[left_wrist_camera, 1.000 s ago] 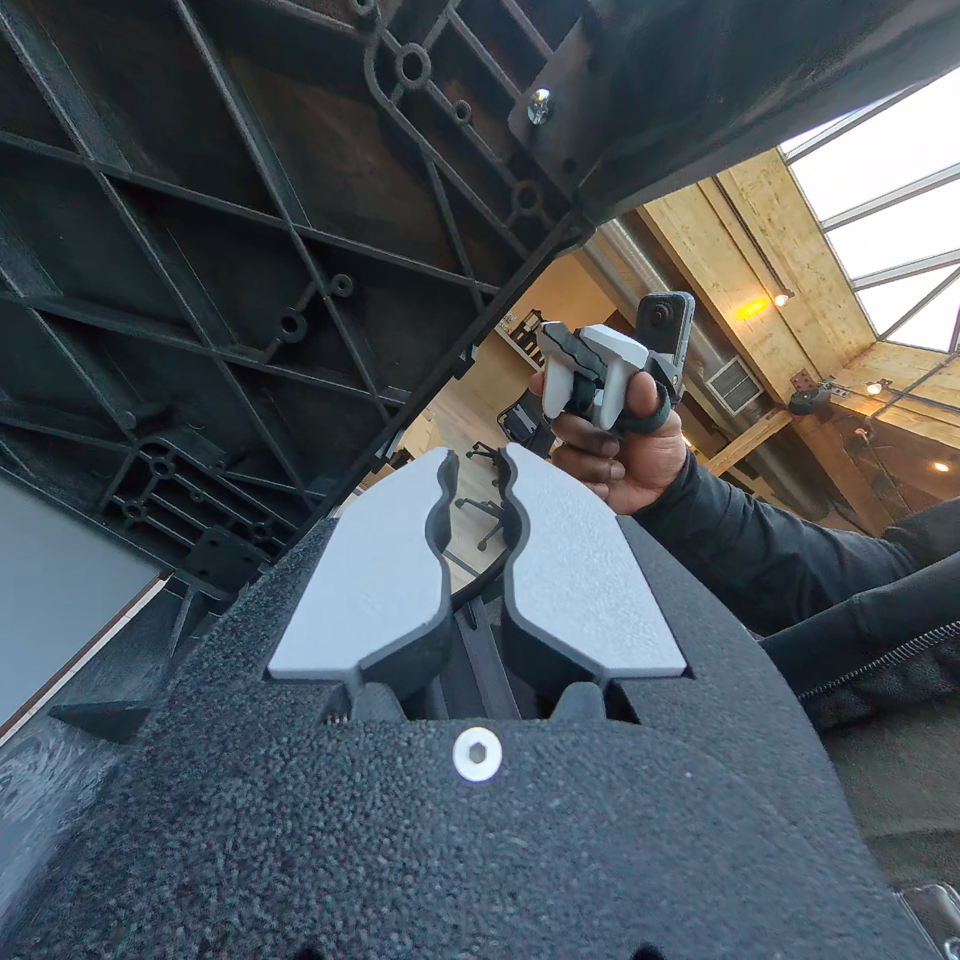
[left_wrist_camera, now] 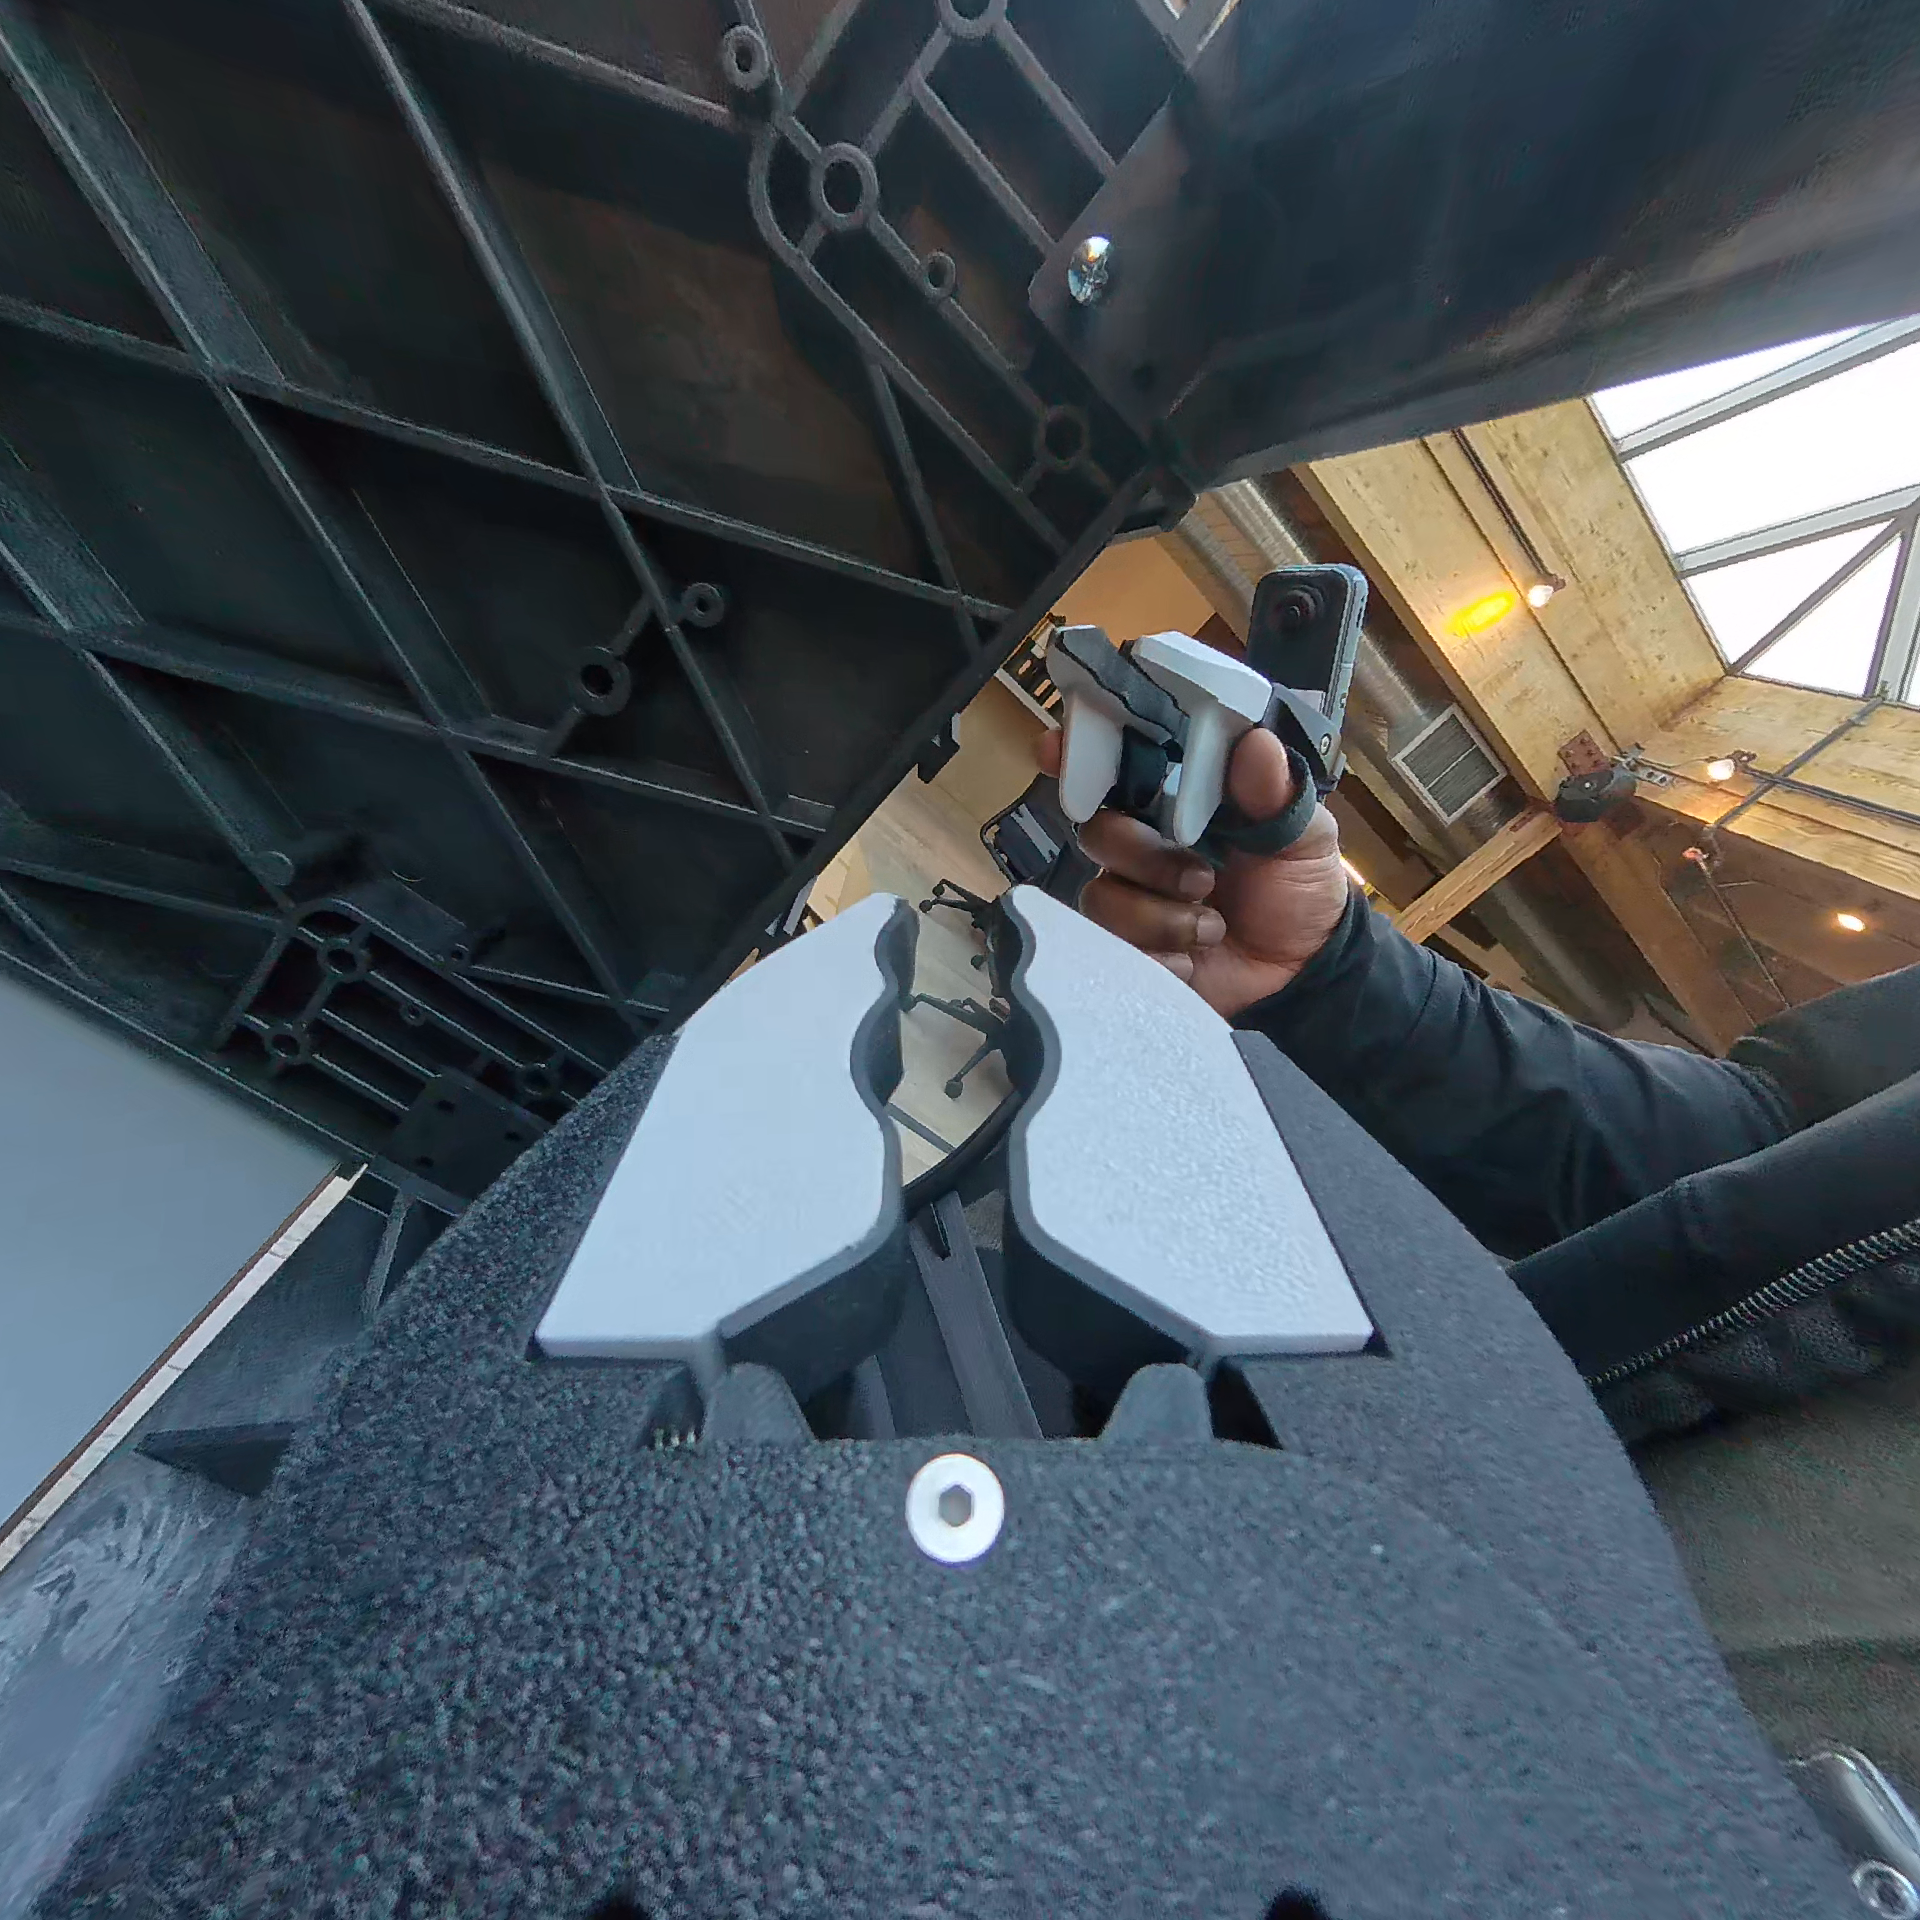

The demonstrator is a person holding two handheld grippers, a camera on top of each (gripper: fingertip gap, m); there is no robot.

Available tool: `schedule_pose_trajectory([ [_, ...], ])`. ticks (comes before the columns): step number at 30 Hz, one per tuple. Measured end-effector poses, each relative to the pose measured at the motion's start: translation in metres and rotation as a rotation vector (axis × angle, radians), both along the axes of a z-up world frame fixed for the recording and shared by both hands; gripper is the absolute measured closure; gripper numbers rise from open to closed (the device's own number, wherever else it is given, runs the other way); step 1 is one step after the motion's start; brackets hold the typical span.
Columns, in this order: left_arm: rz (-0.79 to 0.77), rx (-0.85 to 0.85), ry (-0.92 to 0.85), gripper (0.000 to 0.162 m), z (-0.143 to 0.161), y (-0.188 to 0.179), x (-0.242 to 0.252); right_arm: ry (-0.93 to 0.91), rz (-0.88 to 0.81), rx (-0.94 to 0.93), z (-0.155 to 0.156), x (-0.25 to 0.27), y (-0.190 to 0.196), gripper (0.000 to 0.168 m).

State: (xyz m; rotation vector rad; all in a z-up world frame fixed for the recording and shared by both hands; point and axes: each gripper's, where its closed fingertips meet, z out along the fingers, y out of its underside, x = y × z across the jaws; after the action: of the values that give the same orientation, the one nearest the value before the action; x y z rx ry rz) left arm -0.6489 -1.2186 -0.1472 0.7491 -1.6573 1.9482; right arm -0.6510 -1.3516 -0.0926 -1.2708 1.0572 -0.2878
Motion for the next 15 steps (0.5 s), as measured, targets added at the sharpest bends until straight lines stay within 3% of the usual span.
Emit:
schedule_pose_trajectory([
  [15,-0.015,0.004,0.007,0.147,-0.009,-0.013,-0.007,0.002,-0.010,-0.004,-0.005,0.000,-0.001,0.139],
])
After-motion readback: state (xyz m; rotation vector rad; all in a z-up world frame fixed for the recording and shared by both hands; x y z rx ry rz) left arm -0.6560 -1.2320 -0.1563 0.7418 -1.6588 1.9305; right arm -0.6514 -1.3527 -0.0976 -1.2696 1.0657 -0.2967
